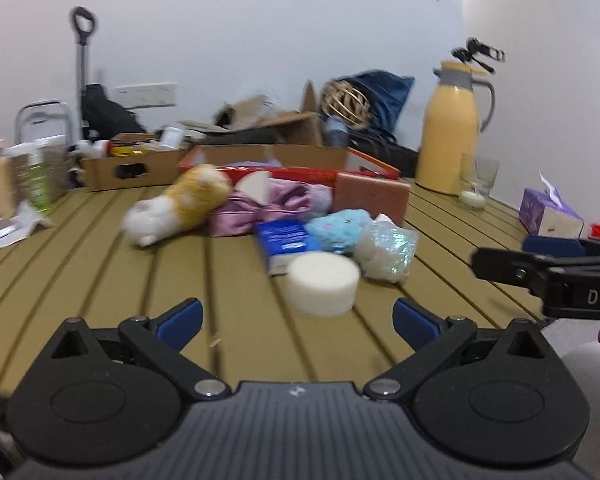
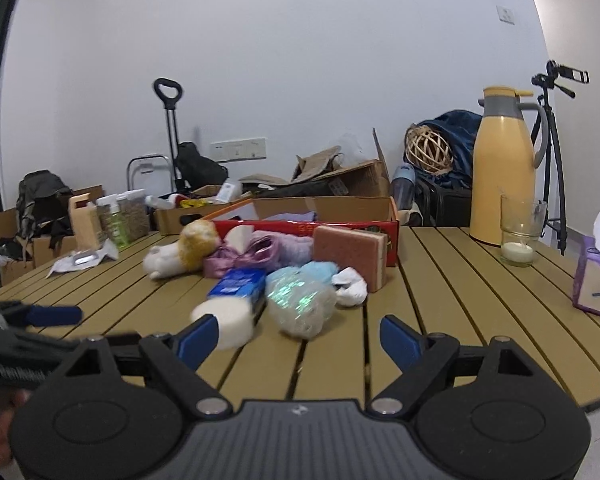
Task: Organize soft objects
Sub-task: 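Grasp the white round sponge with the left gripper while the right gripper grasps the sparkly plastic bag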
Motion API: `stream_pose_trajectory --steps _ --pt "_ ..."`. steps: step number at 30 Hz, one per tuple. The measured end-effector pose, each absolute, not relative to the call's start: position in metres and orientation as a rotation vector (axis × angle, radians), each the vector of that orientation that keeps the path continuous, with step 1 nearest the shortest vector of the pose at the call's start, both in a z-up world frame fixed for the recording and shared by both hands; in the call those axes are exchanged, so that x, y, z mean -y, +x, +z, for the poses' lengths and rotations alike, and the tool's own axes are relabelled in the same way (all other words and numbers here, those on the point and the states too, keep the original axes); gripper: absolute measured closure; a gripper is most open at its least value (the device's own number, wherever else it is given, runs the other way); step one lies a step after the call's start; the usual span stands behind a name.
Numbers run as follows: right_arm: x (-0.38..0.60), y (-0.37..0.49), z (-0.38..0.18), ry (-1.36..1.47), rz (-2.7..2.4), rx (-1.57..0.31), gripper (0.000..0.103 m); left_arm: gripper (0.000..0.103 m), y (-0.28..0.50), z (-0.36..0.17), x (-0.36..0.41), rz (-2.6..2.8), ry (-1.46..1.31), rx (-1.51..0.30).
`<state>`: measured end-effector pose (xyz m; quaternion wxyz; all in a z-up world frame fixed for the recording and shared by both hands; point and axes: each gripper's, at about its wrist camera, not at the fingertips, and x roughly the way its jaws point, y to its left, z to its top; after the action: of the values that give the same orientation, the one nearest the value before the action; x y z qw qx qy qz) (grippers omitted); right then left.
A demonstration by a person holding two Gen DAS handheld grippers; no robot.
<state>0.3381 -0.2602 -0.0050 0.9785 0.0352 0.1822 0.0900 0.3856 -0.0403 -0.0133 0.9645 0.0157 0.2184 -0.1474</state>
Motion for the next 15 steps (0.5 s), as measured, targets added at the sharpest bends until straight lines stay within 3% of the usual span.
stream_pose_trajectory --steps 6,9,12,15 --pt "0.271 0.400 -0.012 0.111 0.205 -0.404 0.018 0.008 0.443 -0.026 0.063 -0.316 0.023 -0.488" --pt "0.271 0.424 -0.017 0.142 0.233 -0.413 0.020 0.031 0.456 -0.034 0.068 -0.321 0.032 -0.517" --pt "0.268 0.447 -0.023 0.163 0.272 -0.436 0.032 0.046 0.464 -0.039 0.064 -0.308 -0.004 -0.554" --pt "0.265 0.464 -0.032 0.195 0.294 -0.473 0.042 0.049 0.466 -0.038 0.060 -0.322 -0.017 -0.556"
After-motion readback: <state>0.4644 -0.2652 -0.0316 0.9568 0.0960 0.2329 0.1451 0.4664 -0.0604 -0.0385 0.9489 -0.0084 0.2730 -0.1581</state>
